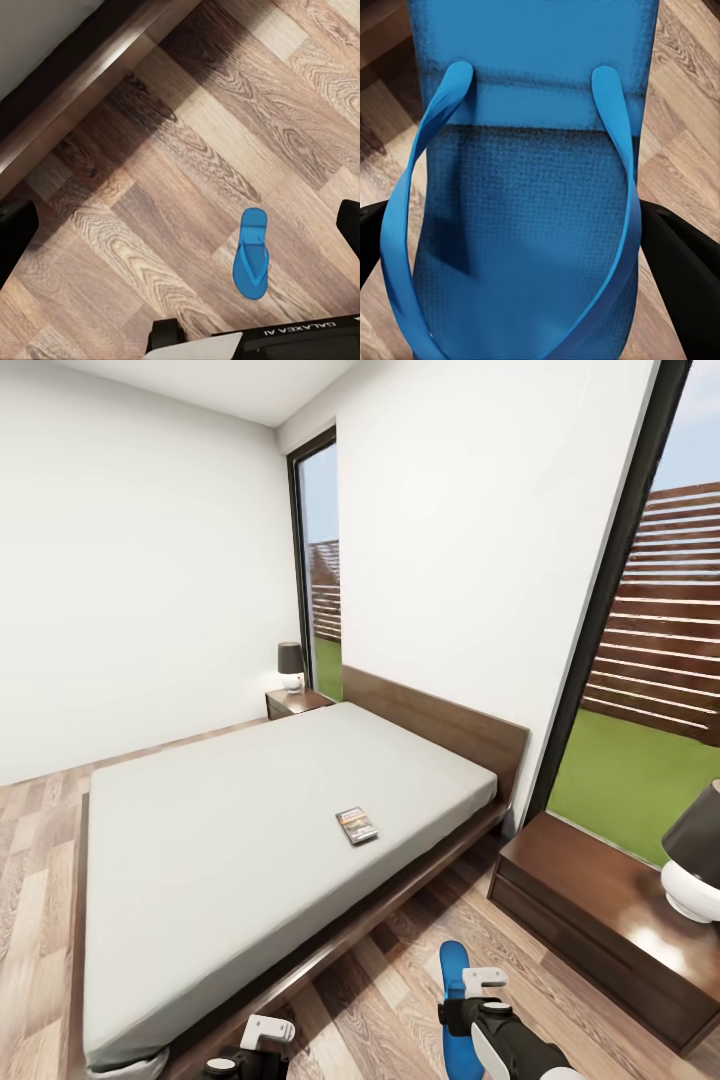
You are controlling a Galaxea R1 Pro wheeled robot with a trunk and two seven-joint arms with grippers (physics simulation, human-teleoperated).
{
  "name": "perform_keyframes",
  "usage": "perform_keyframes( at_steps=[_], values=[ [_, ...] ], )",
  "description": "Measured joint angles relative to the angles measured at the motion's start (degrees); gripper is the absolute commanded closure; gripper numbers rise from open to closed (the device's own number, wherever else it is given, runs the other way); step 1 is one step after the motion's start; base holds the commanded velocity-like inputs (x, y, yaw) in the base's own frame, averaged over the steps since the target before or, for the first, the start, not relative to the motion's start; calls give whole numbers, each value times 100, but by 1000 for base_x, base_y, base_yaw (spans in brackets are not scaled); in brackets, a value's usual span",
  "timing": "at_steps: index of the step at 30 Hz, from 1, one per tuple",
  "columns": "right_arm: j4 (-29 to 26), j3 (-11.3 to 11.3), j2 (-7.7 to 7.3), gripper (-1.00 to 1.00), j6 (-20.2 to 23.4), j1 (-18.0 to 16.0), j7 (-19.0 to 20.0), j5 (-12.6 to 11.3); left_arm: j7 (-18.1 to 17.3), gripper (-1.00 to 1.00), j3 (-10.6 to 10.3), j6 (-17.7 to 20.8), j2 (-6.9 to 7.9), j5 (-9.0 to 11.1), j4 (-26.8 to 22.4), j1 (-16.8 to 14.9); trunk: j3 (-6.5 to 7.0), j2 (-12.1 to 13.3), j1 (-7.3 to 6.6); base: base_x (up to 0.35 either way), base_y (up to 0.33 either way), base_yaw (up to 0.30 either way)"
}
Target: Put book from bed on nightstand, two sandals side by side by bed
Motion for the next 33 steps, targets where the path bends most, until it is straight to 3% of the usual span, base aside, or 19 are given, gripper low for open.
perform_keyframes(
  at_steps=[3,10,33],
  values=[
    [0,-3,1,100,0,0,0,0,-3,-100,0,0,0,0,0,0,-54,-121,66,0,0,0],
    [0,-12,-1,100,0,0,-2,-2,-5,-100,0,0,0,0,0,1,-55,-123,67,0,0,0],
    [-72,-26,-2,100,16,-36,-1,-5,-13,-100,-7,7,-9,0,4,-1,-469,-1046,572,0,0,0]
  ],
)
